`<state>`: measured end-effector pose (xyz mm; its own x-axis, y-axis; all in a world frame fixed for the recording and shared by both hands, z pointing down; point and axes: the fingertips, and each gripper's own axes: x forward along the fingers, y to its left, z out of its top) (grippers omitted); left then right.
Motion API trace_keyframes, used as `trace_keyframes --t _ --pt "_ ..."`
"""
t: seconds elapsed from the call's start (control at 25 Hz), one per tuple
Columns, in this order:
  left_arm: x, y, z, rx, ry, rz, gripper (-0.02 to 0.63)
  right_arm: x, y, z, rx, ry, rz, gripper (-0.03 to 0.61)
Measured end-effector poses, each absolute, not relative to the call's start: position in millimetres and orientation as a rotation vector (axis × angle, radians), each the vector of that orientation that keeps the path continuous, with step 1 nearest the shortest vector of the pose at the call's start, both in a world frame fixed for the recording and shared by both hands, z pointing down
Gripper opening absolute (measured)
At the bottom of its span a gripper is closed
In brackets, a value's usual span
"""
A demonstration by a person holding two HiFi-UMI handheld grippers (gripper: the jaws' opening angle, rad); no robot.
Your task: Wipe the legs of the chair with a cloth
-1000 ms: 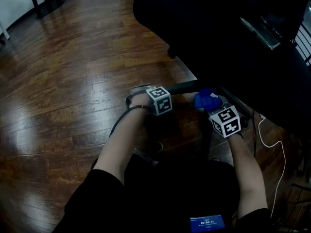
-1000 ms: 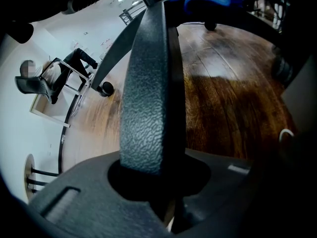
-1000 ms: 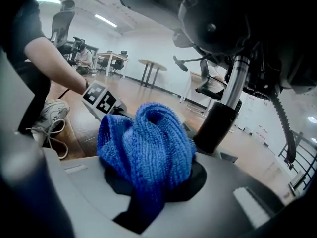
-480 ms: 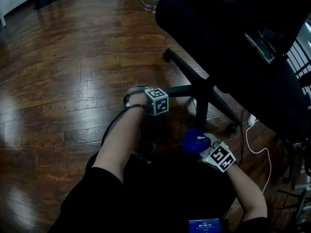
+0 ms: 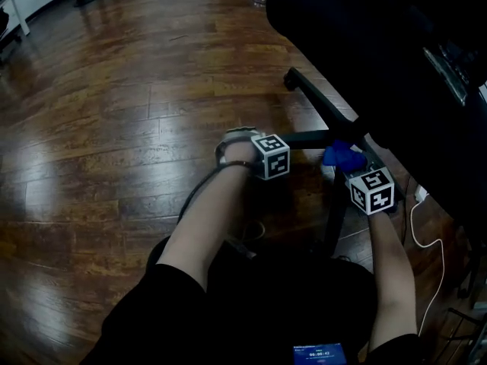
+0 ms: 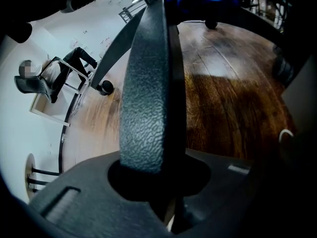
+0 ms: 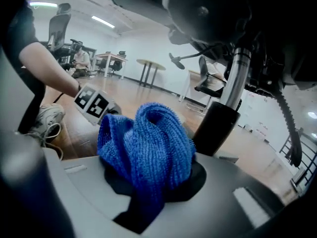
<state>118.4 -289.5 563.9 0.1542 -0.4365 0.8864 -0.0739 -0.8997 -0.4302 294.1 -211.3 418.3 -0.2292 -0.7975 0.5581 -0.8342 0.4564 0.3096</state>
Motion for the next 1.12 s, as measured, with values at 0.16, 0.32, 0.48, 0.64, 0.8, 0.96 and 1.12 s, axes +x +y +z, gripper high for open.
trace_keyframes --t 0.16,0.32,0.48,0.64,0.8,0.96,1.12 --pt "117 -292 564 -2.148 0.497 -1.807 0.066 293 -218 418 1.398 -1.962 -0.001 0.077" --pt "120 -289 564 -2.157 0.483 -1.801 0.066 285 -189 426 1.328 -1.978 0.020 0.077" --pt "115 -291 564 -2.145 0.484 -1.820 0.066 258 -132 445 1.156 -2.038 0.063 0.077" --pt "115 -289 566 -2.139 0.455 -1.843 0.066 236 -62 464 0.972 -2.088 0.116 0.078" --pt "115 -289 567 -2.138 0.453 -1.847 0.066 227 -34 476 0.814 -2.064 0.113 0.078" --pt "116 -288 566 -2.136 0.460 -1.843 0.066 233 -55 473 0.825 -2.058 0.090 0.077" --pt "117 -289 565 -2.140 0.468 -1.827 0.066 255 -119 455 1.011 -2.068 0.071 0.077"
